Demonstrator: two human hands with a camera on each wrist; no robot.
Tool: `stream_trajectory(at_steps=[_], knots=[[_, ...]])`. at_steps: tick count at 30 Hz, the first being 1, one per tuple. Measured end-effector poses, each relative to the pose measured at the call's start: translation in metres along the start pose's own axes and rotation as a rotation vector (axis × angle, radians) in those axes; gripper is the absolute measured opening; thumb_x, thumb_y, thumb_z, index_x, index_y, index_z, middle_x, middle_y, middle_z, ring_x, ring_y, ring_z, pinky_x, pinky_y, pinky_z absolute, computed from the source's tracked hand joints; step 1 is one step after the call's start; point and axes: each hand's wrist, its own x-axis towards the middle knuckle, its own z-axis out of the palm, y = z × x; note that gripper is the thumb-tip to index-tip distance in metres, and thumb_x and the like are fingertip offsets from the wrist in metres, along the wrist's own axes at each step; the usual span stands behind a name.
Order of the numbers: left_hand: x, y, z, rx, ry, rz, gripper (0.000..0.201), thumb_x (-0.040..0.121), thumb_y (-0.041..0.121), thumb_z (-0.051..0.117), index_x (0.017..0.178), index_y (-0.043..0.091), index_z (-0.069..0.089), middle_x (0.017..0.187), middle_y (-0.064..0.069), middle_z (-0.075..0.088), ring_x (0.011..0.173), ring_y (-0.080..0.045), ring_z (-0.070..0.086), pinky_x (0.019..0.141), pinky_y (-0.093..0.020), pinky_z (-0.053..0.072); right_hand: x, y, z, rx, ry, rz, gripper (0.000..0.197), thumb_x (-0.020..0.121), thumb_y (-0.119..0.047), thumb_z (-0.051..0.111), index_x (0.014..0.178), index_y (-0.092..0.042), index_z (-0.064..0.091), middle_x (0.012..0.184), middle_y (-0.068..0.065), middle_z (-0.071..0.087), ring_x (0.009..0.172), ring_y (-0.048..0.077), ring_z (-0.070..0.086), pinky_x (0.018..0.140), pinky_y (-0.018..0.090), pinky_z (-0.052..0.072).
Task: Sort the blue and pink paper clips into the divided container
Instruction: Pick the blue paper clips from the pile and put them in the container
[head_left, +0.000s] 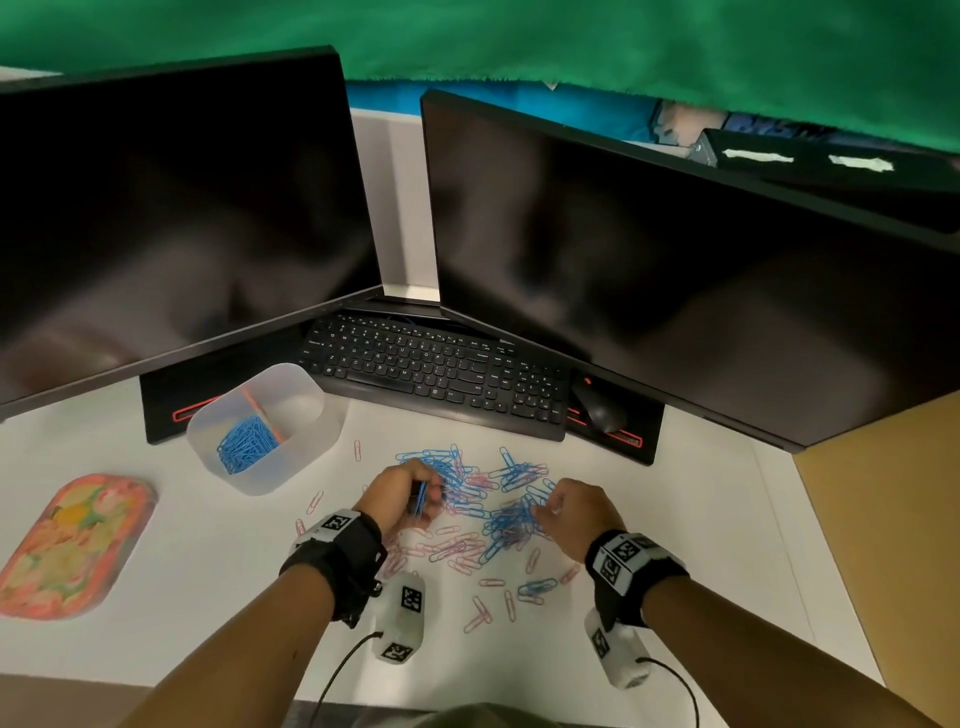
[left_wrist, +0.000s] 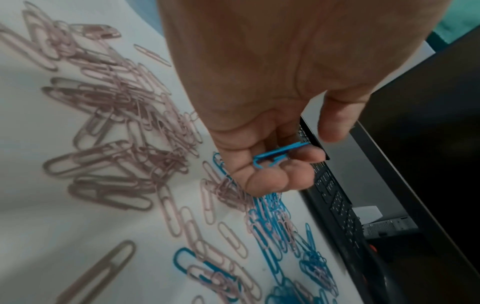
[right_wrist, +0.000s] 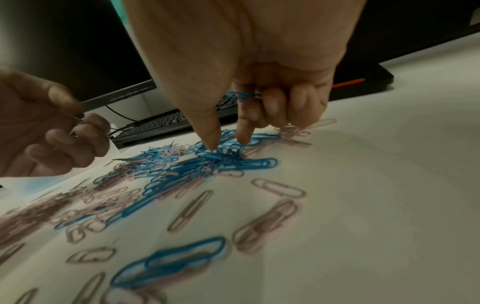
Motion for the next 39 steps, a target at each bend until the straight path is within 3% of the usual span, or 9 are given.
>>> stream_trajectory(at_steps=[3, 7, 10, 13, 18, 23, 29, 35, 39], knots=[[-0.001, -0.001, -0.003, 0.104, -0.017, 0.008, 0.031, 0.097, 0.023, 0.04, 0.068, 0.014, 0.048, 0.055, -0.002, 0.049, 0.048, -0.018, 0.042, 0.047, -0.022, 0.029, 0.005, -0.005, 0.004, -0.051, -0.006, 0.05, 0.022, 0.09, -0.035, 0.057, 0.095, -0.014, 0.059, 0.088, 0.002, 0.065, 0.08, 0.018, 0.061, 0.072, 0.031, 0.055], [-0.007, -0.005, -0.006, 0.296, -0.043, 0.024, 0.03, 0.097, 0.021, 0.041, 0.067, 0.017, 0.045, 0.058, 0.0, 0.046, 0.047, -0.015, 0.034, 0.048, -0.023, 0.025, 0.009, -0.007, 0.003, -0.071, 0.002, 0.06, 0.017, 0.092, -0.027, 0.055, 0.093, -0.011, 0.061, 0.088, 0.005, 0.065, 0.08, 0.019, 0.062, 0.073, 0.031, 0.055], [-0.01, -0.016, -0.007, 0.564, -0.002, 0.111, 0.026, 0.093, 0.023, 0.049, 0.068, 0.016, 0.053, 0.06, 0.004, 0.051, 0.052, -0.012, 0.043, 0.054, -0.023, 0.032, 0.009, -0.005, 0.001, -0.038, 0.013, 0.047, 0.015, 0.093, -0.022, 0.05, 0.093, -0.01, 0.06, 0.088, 0.005, 0.064, 0.082, 0.02, 0.061, 0.07, 0.029, 0.053], [-0.011, -0.029, -0.008, 0.991, -0.001, 0.252, 0.017, 0.089, 0.037, 0.058, 0.08, 0.022, 0.06, 0.08, 0.007, 0.065, 0.074, -0.009, 0.059, 0.07, -0.023, 0.044, 0.009, -0.001, -0.003, 0.112, 0.001, 0.04, 0.012, 0.094, -0.021, 0.049, 0.089, -0.011, 0.054, 0.08, 0.0, 0.057, 0.078, 0.018, 0.057, 0.065, 0.025, 0.044], [-0.013, -0.043, -0.007, 1.413, -0.033, 0.38, 0.007, 0.083, 0.022, 0.051, 0.082, 0.029, 0.055, 0.094, 0.006, 0.063, 0.088, -0.018, 0.061, 0.075, -0.022, 0.045, 0.011, 0.01, -0.01, 0.507, -0.184, 0.083, 0.017, 0.092, -0.011, 0.051, 0.077, -0.01, 0.058, 0.073, 0.006, 0.057, 0.064, 0.017, 0.048, 0.06, 0.024, 0.037], [-0.007, -0.047, -0.013, 1.448, -0.002, 0.416, 0.015, 0.086, 0.018, 0.047, 0.089, 0.025, 0.059, 0.1, 0.003, 0.058, 0.092, -0.022, 0.062, 0.08, -0.027, 0.048, -0.002, 0.011, -0.014, 1.072, -0.34, 0.146, 0.01, 0.095, -0.002, 0.049, 0.092, 0.0, 0.058, 0.072, 0.014, 0.058, 0.057, 0.016, 0.044, 0.052, 0.026, 0.036], [-0.006, -0.042, -0.018, 1.469, 0.036, 0.44, 0.013, 0.083, 0.019, 0.046, 0.09, 0.021, 0.057, 0.101, -0.001, 0.055, 0.088, -0.027, 0.062, 0.073, -0.032, 0.051, -0.007, 0.001, -0.017, 1.341, -0.462, 0.223, 0.025, 0.094, 0.003, 0.041, 0.104, 0.001, 0.064, 0.07, 0.012, 0.056, 0.061, 0.022, 0.052, 0.054, 0.03, 0.043], [-0.007, -0.04, -0.014, 1.525, -0.012, 0.45, 0.01, 0.083, 0.022, 0.051, 0.092, 0.026, 0.055, 0.113, 0.004, 0.052, 0.097, -0.024, 0.062, 0.078, -0.03, 0.05, -0.009, -0.003, -0.02, 1.268, -0.508, 0.331, 0.014, 0.094, -0.016, 0.05, 0.094, -0.005, 0.06, 0.073, 0.008, 0.055, 0.063, 0.022, 0.054, 0.056, 0.031, 0.044], [-0.005, -0.04, -0.008, 1.561, 0.021, 0.449, 0.012, 0.088, 0.021, 0.049, 0.092, 0.023, 0.06, 0.112, 0.003, 0.056, 0.094, -0.023, 0.063, 0.079, -0.03, 0.051, -0.01, 0.009, -0.018, 0.994, -0.487, 0.245, 0.008, 0.091, -0.014, 0.059, 0.085, -0.009, 0.056, 0.069, 0.004, 0.048, 0.059, 0.017, 0.048, 0.052, 0.028, 0.043]])
